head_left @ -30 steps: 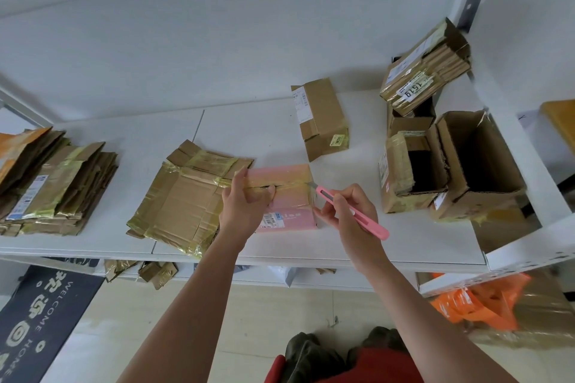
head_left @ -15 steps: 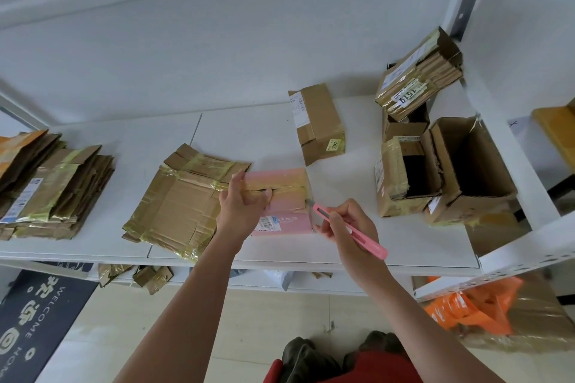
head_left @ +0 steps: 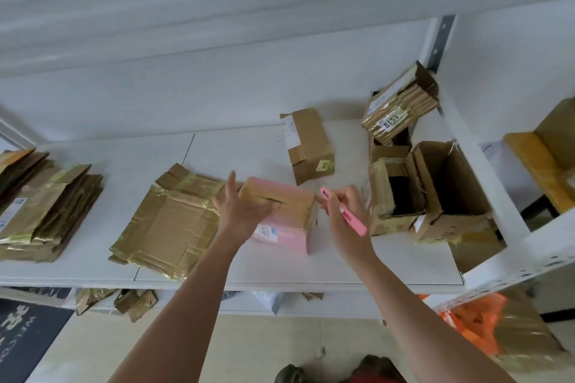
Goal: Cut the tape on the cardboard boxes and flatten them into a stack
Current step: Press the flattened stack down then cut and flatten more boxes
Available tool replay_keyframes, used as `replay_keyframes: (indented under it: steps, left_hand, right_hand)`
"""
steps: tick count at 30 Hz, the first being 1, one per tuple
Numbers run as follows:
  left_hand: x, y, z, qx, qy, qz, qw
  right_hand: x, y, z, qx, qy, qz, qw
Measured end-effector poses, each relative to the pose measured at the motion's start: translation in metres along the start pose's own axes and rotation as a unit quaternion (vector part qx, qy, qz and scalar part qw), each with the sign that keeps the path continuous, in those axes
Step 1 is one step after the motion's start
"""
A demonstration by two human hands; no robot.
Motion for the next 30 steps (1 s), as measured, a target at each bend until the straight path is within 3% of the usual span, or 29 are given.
replay_keyframes:
  steps: [2, 4, 8, 14, 18, 22, 26, 28, 30]
  left_hand:
    - [0.003, 0.006, -0.006, -0.1, -0.022, 0.007, 0.995]
    - [0.01, 0.014, -0.005, -0.147, -0.017, -0.068, 0.987]
    - [0.015, 0.019, 0.001, -0.127, -0.03, -0.15, 0.98]
    - [0.001, 0.005, 0.01, -0.064, -0.07, -0.092, 0.991]
    - [0.011, 0.0, 0.005, -0.057, 0.052, 0.05, 0.996]
    - [0.019, 0.002, -0.003, -0.016, 0.115, 0.118, 0.986]
    - [0.014, 0.003, 0.004, 0.058, 0.222, 0.25, 0.941]
    - [0.013, 0.003, 0.004, 0.071, 0.243, 0.267, 0.93]
    - [0.014, 0.002, 0.004, 0.081, 0.209, 0.225, 0.948]
  right_hand:
    - [0.003, -0.004, -0.008, -0.002, 0.001, -0.017, 1.0]
    - [0.004, -0.002, -0.012, -0.023, -0.014, -0.021, 0.999]
    - [0.003, 0.009, 0.006, -0.05, -0.066, -0.033, 0.996]
    - [0.011, 0.001, 0.004, 0.005, -0.011, -0.021, 1.0]
    - [0.015, -0.009, -0.007, 0.03, -0.038, 0.007, 0.999]
    - [0.016, 0.001, 0.004, 0.012, -0.071, 0.0, 0.997]
    - [0.01, 0.005, 0.015, 0.005, -0.078, 0.003, 0.997]
    - [0.011, -0.001, 0.015, 0.024, -0.056, 0.007, 0.998]
    - [0.011, -0.005, 0.009, 0.042, -0.048, 0.032, 0.997]
Point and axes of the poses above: each hand's wrist, its own z-axis towards the middle knuckle, its own x-axis out of the palm, y = z × x, the point moved 3 cm from there along z, towards the middle knuckle, and after that the axes turned 4 degrees about -z, right-handed, at the moved point
